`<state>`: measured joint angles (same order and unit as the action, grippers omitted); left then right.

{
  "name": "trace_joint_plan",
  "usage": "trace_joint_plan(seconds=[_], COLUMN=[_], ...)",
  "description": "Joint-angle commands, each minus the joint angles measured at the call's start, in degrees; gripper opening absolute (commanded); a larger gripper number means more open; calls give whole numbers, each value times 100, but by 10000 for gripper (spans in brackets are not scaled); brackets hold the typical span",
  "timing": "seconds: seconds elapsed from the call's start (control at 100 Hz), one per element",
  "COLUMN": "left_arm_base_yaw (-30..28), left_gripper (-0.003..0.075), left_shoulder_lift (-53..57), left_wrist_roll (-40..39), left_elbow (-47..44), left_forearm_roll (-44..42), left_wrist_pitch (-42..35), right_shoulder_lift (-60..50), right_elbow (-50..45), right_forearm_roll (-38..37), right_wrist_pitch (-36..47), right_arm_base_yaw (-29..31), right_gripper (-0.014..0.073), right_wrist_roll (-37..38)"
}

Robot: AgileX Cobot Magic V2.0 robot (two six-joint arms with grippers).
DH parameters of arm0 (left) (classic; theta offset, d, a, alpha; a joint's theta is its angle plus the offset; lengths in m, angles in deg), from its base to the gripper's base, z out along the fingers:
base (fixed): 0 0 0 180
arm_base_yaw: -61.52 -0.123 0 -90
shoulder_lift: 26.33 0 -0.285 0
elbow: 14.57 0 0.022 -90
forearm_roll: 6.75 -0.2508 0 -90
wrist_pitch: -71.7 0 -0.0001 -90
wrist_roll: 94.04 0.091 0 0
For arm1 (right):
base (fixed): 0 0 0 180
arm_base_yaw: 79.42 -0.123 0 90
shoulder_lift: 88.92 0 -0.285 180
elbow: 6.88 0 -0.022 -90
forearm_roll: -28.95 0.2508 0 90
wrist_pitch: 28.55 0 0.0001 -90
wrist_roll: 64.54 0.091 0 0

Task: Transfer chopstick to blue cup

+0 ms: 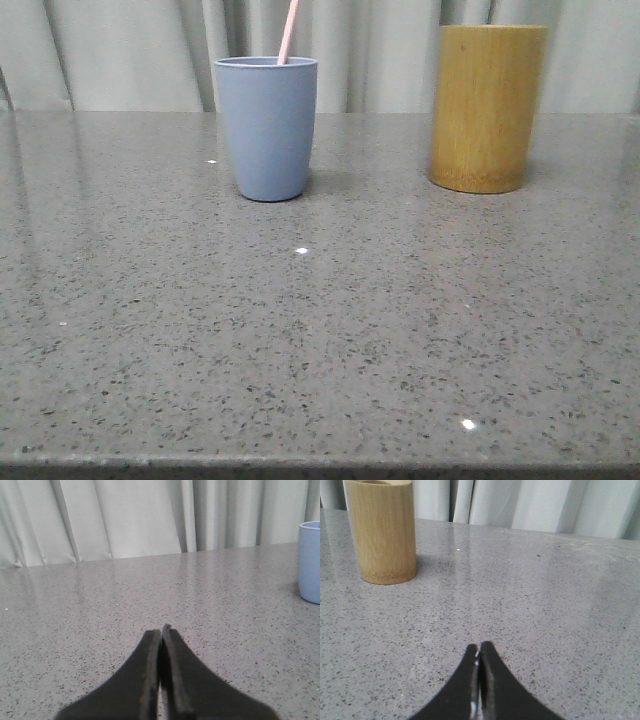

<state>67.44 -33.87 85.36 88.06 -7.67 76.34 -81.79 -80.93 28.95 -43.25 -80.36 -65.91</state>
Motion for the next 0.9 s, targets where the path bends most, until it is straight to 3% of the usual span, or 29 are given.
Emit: trace_joint_plan(seconds=[0.0, 0.22, 0.89], left_arm_base_yaw=[9, 9, 9], left_gripper=[-19, -19, -19], left_shoulder_lift=[194, 194, 194], left_wrist_roll=[-67, -67, -67], left_elbow=[-40, -40, -40], left_forearm_roll=[-17, -17, -17], left_wrist_pitch=[-464, -464, -464], right_shoulder_lift=[-109, -109, -109], right_elbow=[6, -484, -478], right_forearm_roll=[-215, -300, -300], right_wrist_pitch=[815, 1430, 1252], right_arm_base_yaw=[26, 26, 26], right_gripper=[-69, -69, -69], right_wrist_roll=[137, 212, 226])
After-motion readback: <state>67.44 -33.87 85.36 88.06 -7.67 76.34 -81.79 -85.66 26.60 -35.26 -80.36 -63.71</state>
